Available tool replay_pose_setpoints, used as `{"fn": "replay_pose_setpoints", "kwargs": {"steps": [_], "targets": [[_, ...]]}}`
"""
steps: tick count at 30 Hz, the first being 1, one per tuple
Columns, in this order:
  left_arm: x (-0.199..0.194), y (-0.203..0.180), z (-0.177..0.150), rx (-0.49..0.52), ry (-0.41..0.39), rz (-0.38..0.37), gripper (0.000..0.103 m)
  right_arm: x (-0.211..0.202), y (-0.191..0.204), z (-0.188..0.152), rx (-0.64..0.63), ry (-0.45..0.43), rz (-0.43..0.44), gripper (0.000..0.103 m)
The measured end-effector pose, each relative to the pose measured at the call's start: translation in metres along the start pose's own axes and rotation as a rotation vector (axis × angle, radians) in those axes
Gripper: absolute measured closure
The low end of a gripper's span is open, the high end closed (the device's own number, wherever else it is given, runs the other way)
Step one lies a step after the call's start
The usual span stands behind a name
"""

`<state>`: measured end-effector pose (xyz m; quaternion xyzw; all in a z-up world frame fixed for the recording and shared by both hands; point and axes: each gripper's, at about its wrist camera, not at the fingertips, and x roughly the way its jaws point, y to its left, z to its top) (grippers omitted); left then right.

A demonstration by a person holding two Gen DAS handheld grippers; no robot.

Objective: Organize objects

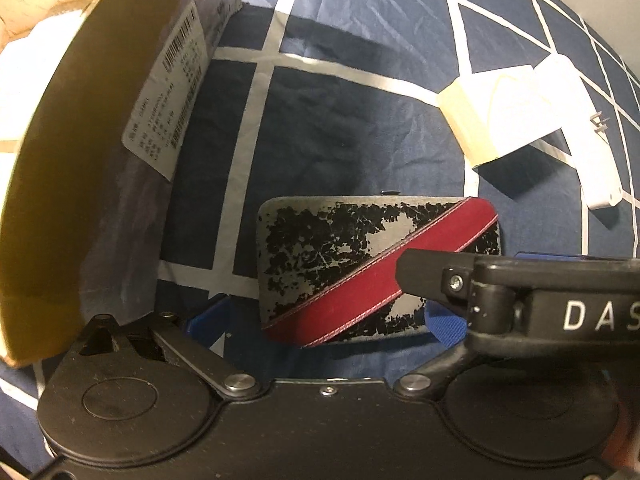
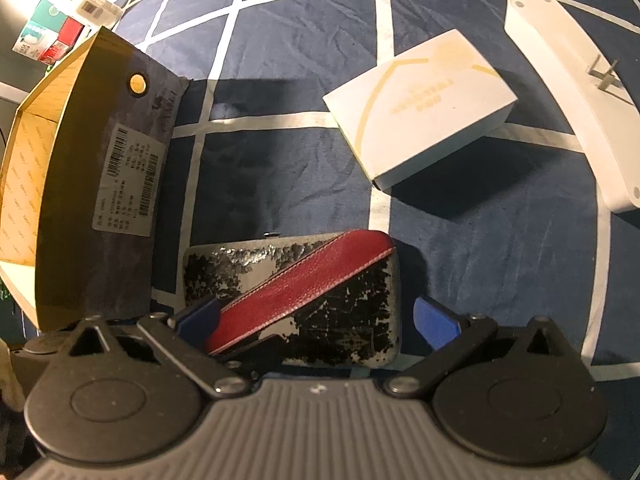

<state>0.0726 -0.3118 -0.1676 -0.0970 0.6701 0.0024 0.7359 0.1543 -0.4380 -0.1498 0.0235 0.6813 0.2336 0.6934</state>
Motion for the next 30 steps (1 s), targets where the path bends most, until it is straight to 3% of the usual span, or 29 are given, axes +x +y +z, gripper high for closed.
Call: {"fn": "replay_pose_setpoints", "kwargs": {"steps": [16, 21, 30], "targets": [[0.008, 0.003, 0.011, 0.020, -0.009, -0.073, 0.001, 0.013, 0.015, 0.000, -0.031, 0.009, -0.029, 0.003], [0.010, 0.000, 0.015, 0.019, 0.004, -0.079, 0.003, 0.018, 0.013, 0.004, -0.041, 0.027, -0.062, 0.014], [0.010, -0.004, 0.016, 0.029, 0.011, -0.058, 0.005, 0.014, 0.013, 0.002, -0.047, 0.010, -0.083, 0.022]]}}
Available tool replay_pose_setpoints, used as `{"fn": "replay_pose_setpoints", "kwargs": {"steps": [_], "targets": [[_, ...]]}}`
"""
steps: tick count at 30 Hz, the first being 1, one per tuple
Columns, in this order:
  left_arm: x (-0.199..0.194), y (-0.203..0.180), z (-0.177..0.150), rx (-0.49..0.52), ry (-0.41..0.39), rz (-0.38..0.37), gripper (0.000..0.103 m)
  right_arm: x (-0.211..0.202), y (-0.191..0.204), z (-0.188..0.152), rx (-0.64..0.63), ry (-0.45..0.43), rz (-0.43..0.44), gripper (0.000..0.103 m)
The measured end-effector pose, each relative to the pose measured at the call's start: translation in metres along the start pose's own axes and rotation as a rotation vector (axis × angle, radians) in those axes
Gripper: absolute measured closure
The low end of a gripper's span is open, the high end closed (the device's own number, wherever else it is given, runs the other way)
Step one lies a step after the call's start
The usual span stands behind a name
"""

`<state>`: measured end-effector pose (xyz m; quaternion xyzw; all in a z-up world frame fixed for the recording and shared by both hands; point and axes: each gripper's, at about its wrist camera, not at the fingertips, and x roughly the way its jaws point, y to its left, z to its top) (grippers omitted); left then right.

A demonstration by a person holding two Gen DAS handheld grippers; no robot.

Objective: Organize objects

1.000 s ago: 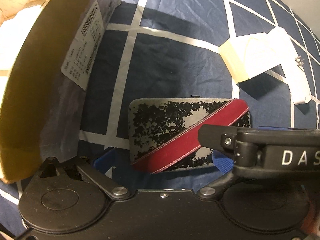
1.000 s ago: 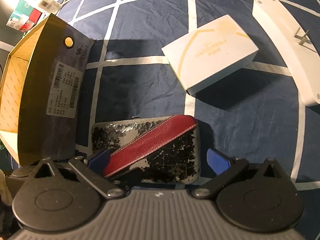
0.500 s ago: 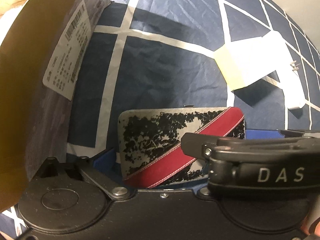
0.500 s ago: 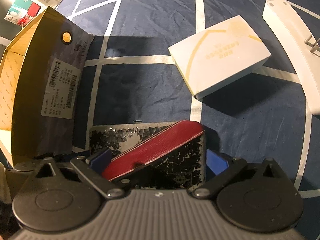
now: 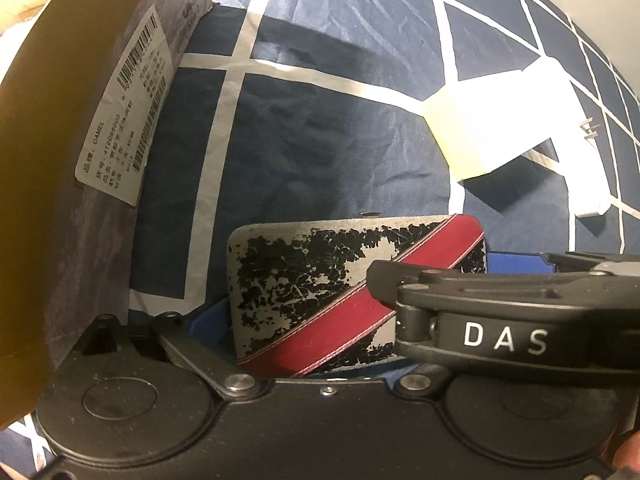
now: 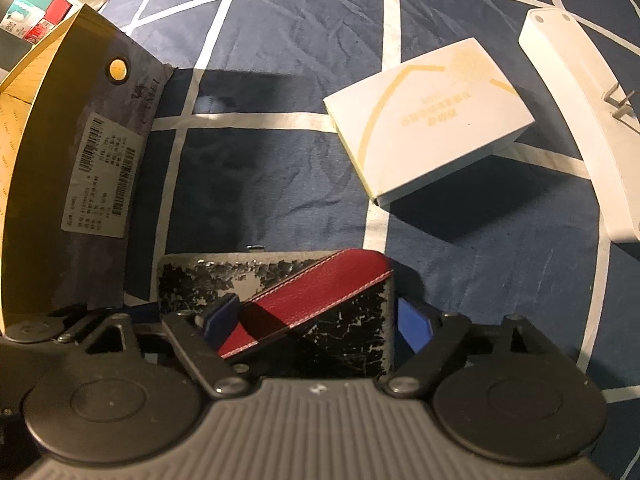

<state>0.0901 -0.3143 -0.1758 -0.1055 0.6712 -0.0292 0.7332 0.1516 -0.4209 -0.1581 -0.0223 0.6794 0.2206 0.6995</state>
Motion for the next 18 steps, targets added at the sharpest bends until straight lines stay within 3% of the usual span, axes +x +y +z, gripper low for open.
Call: {"fn": "replay_pose_setpoints", "kwargs": {"steps": [9, 18], "targets": [[-0.017, -0.011, -0.007, 0.027, -0.030, 0.017, 0.008, -0.019, -0.005, -0.009, 0.011, -0.043, 0.005, 0.023], [-0.055, -0.027, -0.024, 0.087, -0.111, 0.026, 0.011, -0.060, -0.004, -0.031, 0.039, -0.156, 0.003, 0.023]]}}
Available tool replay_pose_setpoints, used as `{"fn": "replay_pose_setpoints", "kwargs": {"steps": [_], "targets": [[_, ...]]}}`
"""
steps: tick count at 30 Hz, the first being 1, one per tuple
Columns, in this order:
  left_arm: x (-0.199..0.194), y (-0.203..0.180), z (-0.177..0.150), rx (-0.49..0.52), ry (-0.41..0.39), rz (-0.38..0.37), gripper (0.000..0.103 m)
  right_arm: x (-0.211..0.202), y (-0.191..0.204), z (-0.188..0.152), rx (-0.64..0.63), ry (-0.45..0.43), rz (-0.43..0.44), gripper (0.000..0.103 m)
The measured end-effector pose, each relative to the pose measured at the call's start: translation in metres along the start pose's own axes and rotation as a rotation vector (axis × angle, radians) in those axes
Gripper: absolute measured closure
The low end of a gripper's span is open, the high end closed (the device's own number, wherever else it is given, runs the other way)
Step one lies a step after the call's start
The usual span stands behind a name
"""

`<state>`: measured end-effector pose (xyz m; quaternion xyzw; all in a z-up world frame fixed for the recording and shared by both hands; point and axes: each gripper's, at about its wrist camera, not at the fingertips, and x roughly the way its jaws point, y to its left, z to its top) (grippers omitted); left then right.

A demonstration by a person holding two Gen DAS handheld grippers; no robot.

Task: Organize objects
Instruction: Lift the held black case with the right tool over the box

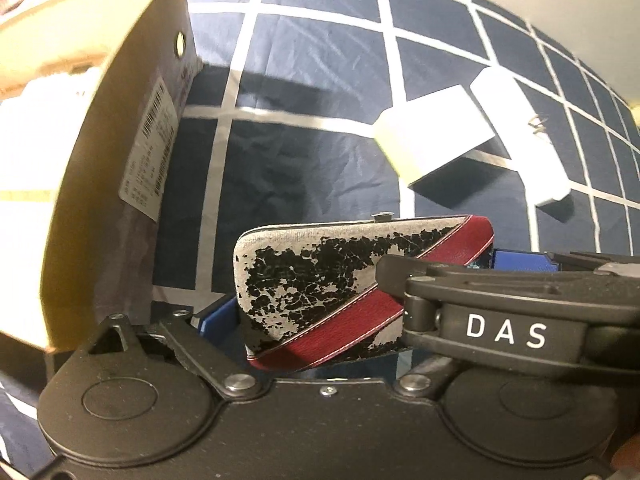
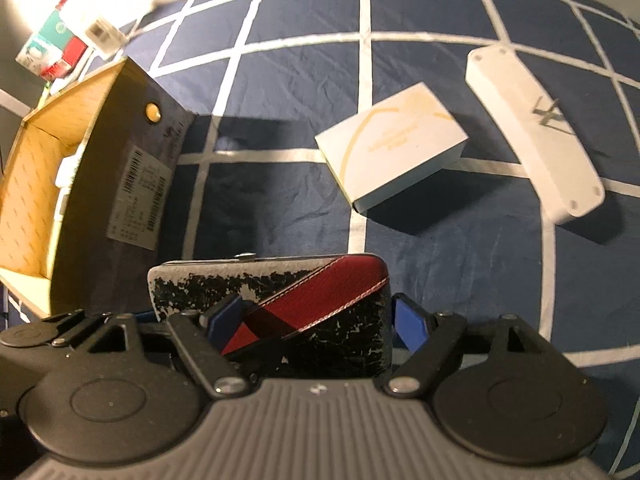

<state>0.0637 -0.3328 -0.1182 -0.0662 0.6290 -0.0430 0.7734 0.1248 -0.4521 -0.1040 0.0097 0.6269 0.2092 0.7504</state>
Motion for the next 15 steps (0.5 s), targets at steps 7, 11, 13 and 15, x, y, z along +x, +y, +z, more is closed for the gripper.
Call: {"fn": "replay_pose_setpoints", "kwargs": {"steps": [7, 11, 13, 15], "targets": [[-0.036, -0.001, -0.012, 0.038, -0.067, 0.004, 0.011, -0.037, 0.011, -0.015, 0.012, -0.075, 0.005, 0.023], [-0.057, 0.004, -0.018, 0.054, -0.103, 0.009, 0.011, -0.054, 0.024, -0.022, 0.015, -0.115, 0.010, 0.023], [-0.067, 0.007, -0.021, 0.060, -0.120, 0.013, 0.011, -0.060, 0.031, -0.025, 0.014, -0.134, 0.014, 0.023], [-0.076, 0.012, -0.023, 0.065, -0.136, 0.017, 0.011, -0.067, 0.039, -0.027, 0.013, -0.151, 0.018, 0.023]]}}
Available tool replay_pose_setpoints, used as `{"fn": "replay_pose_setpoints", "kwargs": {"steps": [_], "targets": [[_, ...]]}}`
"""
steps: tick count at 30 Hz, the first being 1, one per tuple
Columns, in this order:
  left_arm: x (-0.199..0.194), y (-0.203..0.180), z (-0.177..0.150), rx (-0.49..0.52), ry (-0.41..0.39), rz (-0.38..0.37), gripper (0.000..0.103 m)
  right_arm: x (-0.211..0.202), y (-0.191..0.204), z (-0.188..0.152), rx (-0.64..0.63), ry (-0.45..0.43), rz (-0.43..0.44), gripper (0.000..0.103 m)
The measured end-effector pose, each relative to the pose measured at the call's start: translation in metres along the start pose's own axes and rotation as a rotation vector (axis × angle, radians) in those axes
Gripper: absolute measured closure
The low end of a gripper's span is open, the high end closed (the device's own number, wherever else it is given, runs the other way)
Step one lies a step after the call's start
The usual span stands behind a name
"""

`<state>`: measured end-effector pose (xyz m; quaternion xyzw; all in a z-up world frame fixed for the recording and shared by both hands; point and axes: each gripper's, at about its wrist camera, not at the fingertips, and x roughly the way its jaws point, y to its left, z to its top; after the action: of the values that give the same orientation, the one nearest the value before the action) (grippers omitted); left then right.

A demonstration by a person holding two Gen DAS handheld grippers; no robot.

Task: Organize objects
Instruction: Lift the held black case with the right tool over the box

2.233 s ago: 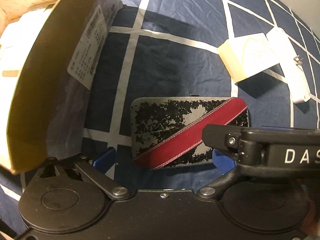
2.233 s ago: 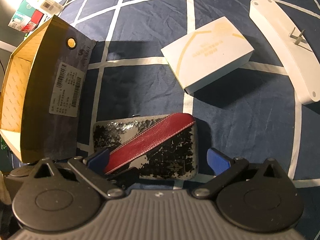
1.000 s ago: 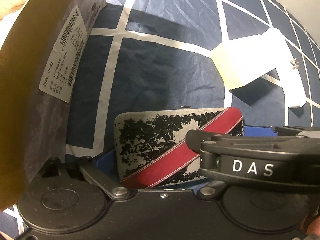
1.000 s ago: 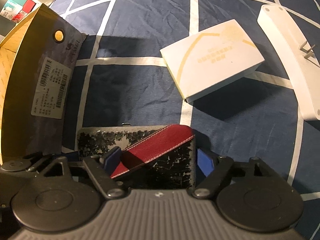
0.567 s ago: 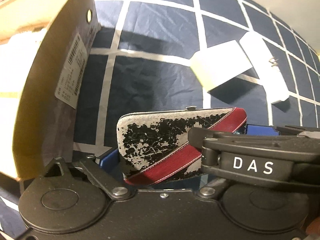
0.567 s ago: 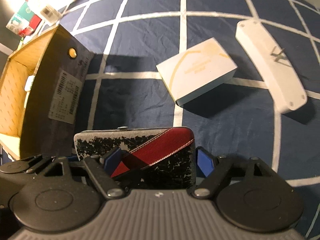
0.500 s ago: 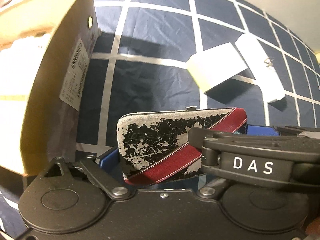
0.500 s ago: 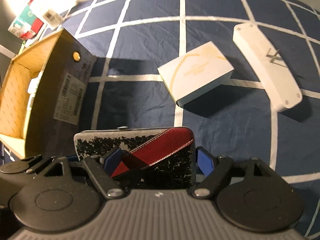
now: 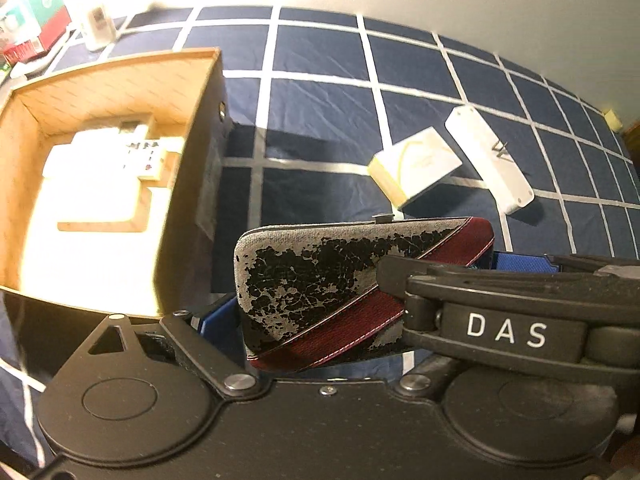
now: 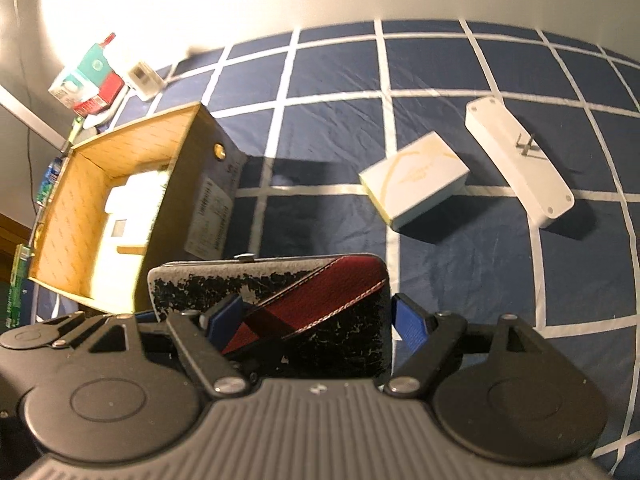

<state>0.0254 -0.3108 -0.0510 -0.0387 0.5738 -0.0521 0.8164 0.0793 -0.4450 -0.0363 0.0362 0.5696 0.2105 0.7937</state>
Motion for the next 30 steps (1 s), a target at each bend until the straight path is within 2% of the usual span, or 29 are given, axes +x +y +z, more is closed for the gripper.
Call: {"fn": "replay_pose_setpoints", "kwargs": {"steps": [13, 30], "targets": [[-0.043, 0.052, 0.004, 0.040, -0.067, 0.006, 0.011, -0.019, 0.068, 0.000, 0.008, -0.080, 0.006, 0.023], [-0.066, 0.169, 0.031, 0.103, -0.079, 0.003, 0.011, 0.016, 0.187, 0.012, 0.058, -0.120, -0.003, 0.023]]}}
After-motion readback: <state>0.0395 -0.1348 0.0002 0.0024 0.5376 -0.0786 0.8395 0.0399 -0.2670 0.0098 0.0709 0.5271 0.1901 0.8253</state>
